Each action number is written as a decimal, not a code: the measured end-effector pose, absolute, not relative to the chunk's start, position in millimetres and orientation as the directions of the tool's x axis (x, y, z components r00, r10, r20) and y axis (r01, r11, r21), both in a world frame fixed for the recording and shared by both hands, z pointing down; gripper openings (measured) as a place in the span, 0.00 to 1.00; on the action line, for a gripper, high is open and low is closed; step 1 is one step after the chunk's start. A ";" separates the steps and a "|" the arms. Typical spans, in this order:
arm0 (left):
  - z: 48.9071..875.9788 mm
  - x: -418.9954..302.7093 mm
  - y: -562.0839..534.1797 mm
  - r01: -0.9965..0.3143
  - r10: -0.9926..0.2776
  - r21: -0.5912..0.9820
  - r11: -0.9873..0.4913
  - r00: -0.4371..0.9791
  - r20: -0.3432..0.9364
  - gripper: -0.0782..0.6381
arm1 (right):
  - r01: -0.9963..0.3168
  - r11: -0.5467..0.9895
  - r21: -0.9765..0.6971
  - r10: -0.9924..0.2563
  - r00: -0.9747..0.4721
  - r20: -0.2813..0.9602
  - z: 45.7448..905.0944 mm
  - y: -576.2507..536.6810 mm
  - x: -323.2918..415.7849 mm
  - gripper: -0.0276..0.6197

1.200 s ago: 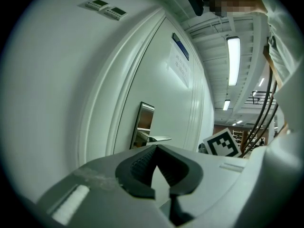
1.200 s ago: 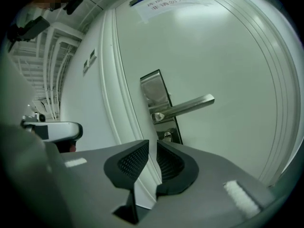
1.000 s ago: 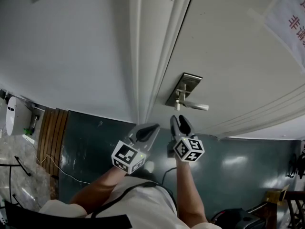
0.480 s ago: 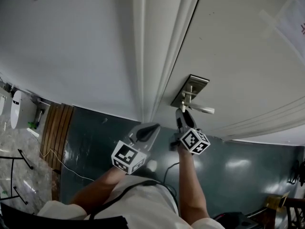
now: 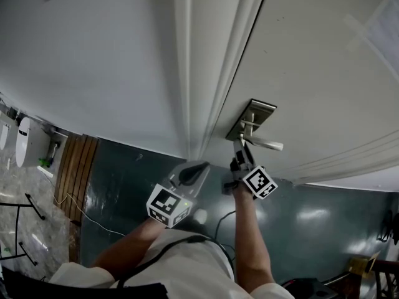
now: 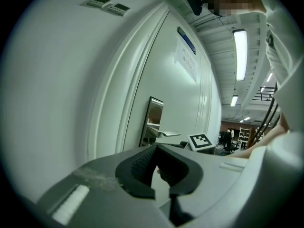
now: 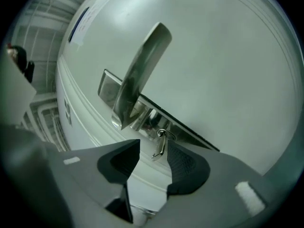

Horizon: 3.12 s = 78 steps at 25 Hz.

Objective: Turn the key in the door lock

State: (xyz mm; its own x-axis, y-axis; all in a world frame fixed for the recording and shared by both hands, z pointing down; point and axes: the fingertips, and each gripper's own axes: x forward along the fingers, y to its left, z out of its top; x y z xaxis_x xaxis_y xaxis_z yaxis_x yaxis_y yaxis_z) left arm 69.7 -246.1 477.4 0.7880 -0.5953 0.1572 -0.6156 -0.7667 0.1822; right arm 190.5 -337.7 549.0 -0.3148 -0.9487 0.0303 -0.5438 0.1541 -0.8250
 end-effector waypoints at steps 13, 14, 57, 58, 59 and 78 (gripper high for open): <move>476.4 63.5 -245.7 -0.609 -0.588 0.175 -0.774 0.793 0.158 0.12 | -0.378 0.156 -0.912 -0.961 -0.273 -0.051 553.5 -339.2 201.6 0.11; 476.4 62.7 -245.1 -0.608 -0.588 0.175 -0.774 0.793 0.159 0.12 | -0.400 0.140 -0.906 -0.963 -0.268 -0.031 554.6 -338.6 202.3 0.11; 471.1 10.7 -221.2 -0.581 -0.564 0.180 -0.793 0.814 0.140 0.12 | -0.985 0.002 0.175 -0.914 0.069 0.399 550.1 -340.6 186.1 0.12; 470.5 10.9 -221.0 -0.581 -0.564 0.180 -0.794 0.814 0.139 0.12 | -0.983 0.004 0.186 -0.914 0.072 0.400 550.0 -340.8 186.1 0.13; 469.9 11.0 -220.5 -0.581 -0.565 0.179 -0.794 0.814 0.138 0.12 | -0.980 0.008 0.200 -0.913 0.075 0.401 549.9 -340.8 185.9 0.13; 467.8 14.0 -210.4 -0.587 -0.573 0.181 -0.789 0.810 0.126 0.12 | -0.604 0.269 0.751 -0.892 0.139 0.431 559.6 -340.4 173.3 0.14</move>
